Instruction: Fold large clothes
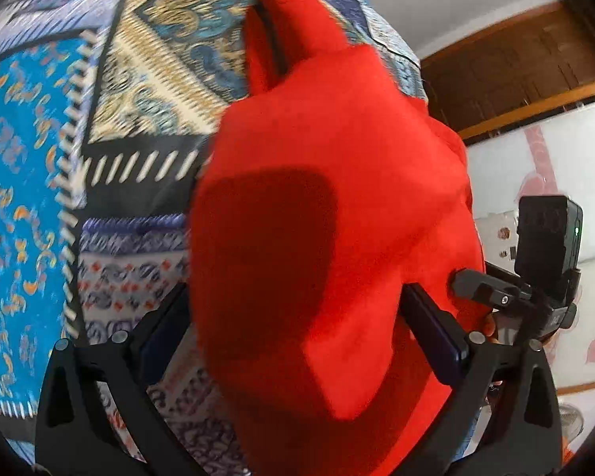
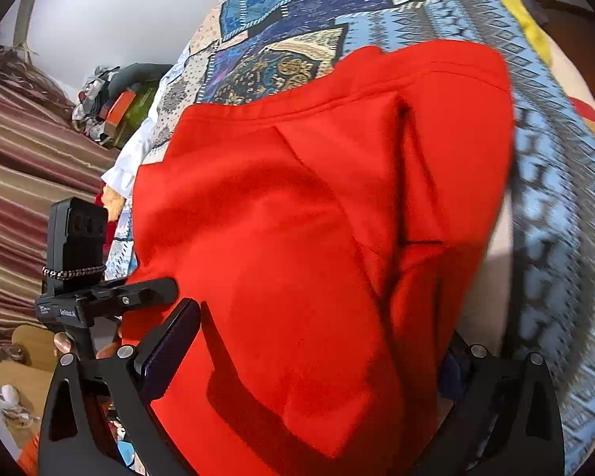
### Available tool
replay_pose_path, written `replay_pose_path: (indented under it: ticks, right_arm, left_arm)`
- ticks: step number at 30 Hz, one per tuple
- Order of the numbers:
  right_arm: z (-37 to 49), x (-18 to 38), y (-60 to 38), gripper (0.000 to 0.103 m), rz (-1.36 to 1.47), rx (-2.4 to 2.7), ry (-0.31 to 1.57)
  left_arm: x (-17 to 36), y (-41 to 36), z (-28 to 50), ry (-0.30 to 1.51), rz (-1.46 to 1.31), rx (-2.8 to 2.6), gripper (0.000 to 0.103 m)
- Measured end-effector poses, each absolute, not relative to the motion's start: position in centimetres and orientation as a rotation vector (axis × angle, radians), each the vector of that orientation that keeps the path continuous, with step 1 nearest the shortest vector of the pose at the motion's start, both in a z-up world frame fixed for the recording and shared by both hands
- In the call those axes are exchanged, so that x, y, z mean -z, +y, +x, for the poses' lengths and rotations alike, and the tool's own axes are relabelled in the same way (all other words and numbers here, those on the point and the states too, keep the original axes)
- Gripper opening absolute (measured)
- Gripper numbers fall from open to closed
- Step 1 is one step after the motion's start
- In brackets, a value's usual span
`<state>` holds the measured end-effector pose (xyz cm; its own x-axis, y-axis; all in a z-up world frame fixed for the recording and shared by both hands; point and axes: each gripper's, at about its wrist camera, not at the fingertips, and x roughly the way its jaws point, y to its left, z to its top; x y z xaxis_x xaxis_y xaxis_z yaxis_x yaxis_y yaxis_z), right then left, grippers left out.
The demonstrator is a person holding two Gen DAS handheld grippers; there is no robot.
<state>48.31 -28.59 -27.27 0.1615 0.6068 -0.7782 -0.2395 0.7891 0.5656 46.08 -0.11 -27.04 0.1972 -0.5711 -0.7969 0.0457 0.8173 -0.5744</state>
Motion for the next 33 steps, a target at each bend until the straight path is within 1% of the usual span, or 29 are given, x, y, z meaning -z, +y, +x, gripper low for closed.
replay_pose_path:
  ticks: [1, 2, 3, 4, 5, 6, 7, 8, 9, 10, 14, 19, 26, 29, 33]
  right_arm:
    - [48.3, 27.3, -28.5, 0.099, 0.36, -0.624, 1.269]
    - [48.3, 27.4, -28.4, 0.096, 0.374, -0.616, 1.267]
    - [48.4, 27.3, -28.3, 0.087, 0.382, -0.592, 1.271]
    - [48.3, 27.3, -28.2, 0.077, 0.386, -0.583, 1.273]
    - [48.3, 27.2, -28.2, 0.073, 0.397, -0.585, 1.277]
    - [48.2, 27.2, -28.2, 0.06, 0.406, -0.59, 1.28]
    - [48.1, 27.1, -28.3, 0.051, 0.415, -0.592, 1.284]
    - [48.1, 27.0, -28.4, 0.048, 0.429, -0.608, 1.286]
    - [48.0, 26.8, -28.4, 0.043, 0.44, -0.626, 1.284]
    - [48.0, 26.5, -28.3, 0.041, 0.438, -0.633, 1.279]
    - [47.4, 23.9, -27.1, 0.037, 0.397, -0.659, 1.238]
    - [46.1, 19.9, -24.6, 0.035, 0.336, -0.692, 1.189]
    - [43.6, 13.9, -20.1, 0.035, 0.281, -0.753, 1.099]
    - [42.3, 12.1, -17.9, 0.035, 0.256, -0.78, 1.071]
    - [41.0, 10.5, -14.2, 0.035, 0.215, -0.825, 1.062]
  left_arm:
    - [26.9, -0.5, 46.2, 1.305, -0.487, 0.47, 0.092]
    - [26.7, -0.8, 46.1, 1.299, -0.495, 0.486, 0.085]
    - [26.4, -1.2, 46.0, 1.284, -0.483, 0.476, 0.082]
    - [26.0, -1.5, 45.8, 1.267, -0.467, 0.481, 0.074]
    - [25.3, -1.9, 45.4, 1.232, -0.425, 0.491, 0.065]
    - [25.0, -2.1, 45.2, 1.216, -0.404, 0.493, 0.061]
    - [24.4, -2.3, 45.0, 1.199, -0.383, 0.497, 0.054]
    - [23.8, -2.3, 44.7, 1.181, -0.378, 0.501, 0.047]
    - [23.3, -2.3, 44.6, 1.173, -0.378, 0.505, 0.044]
    - [22.7, -2.2, 44.5, 1.166, -0.369, 0.506, 0.041]
    - [19.7, -2.4, 43.5, 1.119, -0.288, 0.48, 0.035]
    - [15.9, 0.0, 41.7, 1.047, -0.29, 0.453, 0.035]
    - [10.1, 6.1, 37.2, 0.944, -0.303, 0.403, 0.035]
    - [9.0, 8.8, 36.2, 0.918, -0.317, 0.382, 0.035]
    - [9.3, 12.0, 34.3, 0.908, -0.34, 0.356, 0.035]
